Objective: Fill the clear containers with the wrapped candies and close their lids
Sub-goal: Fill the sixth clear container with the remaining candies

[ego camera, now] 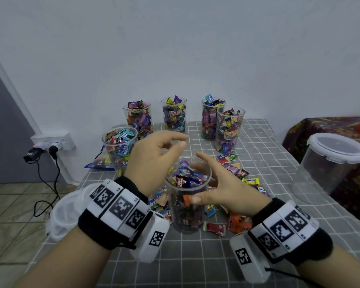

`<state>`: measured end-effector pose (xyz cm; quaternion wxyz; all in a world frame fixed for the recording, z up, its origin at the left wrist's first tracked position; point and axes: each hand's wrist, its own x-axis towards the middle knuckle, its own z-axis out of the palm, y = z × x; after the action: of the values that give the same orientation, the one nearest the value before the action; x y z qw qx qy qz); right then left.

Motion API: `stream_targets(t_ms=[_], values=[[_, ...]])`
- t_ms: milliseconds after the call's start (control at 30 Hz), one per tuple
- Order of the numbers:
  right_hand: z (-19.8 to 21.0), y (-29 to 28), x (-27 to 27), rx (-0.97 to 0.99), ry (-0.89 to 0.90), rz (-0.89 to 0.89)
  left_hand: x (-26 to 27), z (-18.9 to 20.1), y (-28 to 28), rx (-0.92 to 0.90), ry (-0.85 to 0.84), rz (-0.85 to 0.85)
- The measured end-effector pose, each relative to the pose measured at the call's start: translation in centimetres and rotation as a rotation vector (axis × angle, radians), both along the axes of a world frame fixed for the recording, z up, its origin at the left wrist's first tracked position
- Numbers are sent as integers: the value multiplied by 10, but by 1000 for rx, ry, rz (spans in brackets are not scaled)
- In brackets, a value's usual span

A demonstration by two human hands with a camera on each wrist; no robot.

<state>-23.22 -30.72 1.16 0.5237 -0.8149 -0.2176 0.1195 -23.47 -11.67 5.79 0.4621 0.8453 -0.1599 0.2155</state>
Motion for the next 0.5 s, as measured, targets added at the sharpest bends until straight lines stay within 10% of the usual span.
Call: stream_targets(t_ms=[133,500], values=[[4,-21,20,-145,146,162,19,-13,11,-142,152,44],[-1,-43,98,-892,46,-250,75,-70,26,243,639,39]])
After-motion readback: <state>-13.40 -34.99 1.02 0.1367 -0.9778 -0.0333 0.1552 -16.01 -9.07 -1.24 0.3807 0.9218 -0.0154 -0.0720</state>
